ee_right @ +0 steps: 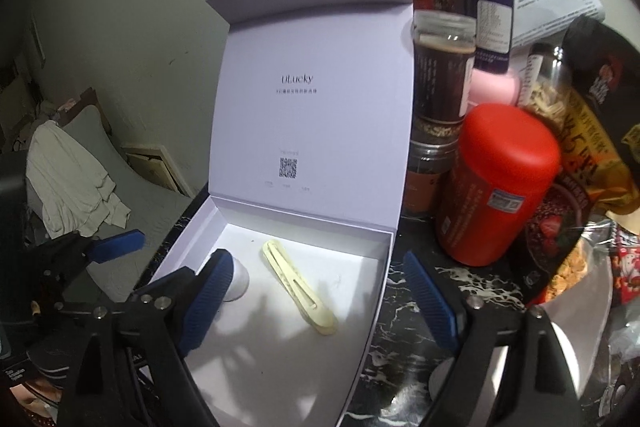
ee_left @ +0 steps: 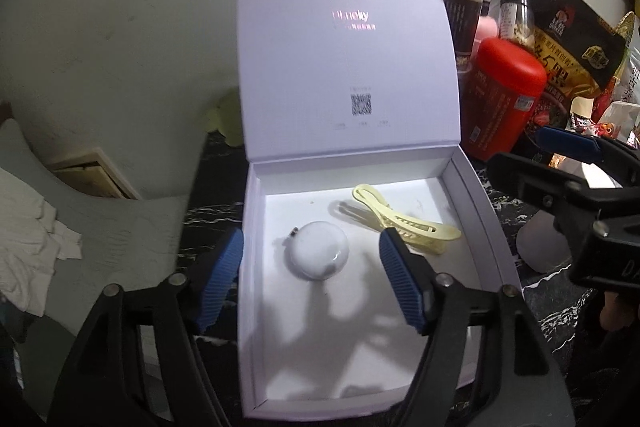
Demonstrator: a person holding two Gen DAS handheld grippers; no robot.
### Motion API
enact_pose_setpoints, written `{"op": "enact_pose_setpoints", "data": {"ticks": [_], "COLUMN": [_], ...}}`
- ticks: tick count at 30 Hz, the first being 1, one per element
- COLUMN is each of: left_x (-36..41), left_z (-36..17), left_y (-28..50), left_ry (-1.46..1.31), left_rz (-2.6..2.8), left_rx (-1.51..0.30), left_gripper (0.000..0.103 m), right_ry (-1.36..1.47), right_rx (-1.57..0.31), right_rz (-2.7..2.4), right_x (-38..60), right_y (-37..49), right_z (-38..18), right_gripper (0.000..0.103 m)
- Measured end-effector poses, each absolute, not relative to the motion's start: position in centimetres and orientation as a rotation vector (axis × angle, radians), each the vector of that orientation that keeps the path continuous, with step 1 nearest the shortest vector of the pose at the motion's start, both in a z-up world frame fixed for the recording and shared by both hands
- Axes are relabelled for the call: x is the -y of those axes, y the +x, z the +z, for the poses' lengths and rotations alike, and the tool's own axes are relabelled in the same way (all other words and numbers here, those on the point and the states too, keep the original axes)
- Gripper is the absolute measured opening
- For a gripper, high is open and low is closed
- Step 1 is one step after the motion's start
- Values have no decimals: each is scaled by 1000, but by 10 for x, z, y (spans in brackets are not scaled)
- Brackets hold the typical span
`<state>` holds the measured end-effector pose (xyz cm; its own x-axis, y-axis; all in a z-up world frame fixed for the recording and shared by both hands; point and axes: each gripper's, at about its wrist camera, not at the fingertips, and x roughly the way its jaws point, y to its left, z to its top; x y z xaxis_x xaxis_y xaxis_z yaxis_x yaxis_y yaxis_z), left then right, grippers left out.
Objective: Organize objects
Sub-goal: 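Open both grippers to drop the ball and clip inside the box, then withdraw both grippers from the box back toward the table items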
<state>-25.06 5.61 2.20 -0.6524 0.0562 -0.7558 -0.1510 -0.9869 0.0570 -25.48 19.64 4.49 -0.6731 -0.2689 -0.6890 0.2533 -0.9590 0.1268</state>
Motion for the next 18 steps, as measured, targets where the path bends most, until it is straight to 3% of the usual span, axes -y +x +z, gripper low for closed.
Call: {"op": "enact_pose_setpoints", "data": {"ticks": [18], "left_x": [-52], "left_z": [67], "left_y": [-188], "left_ry": [-1158], "left_rz": [2815], "left_rx": [-178], "left_gripper": [75], "right_ry": [1047], "right_rx": [-11], "right_rz": [-2683], "right_x": [-198], "right_y": [-188], "right_z": [87], "right_gripper": [93]}}
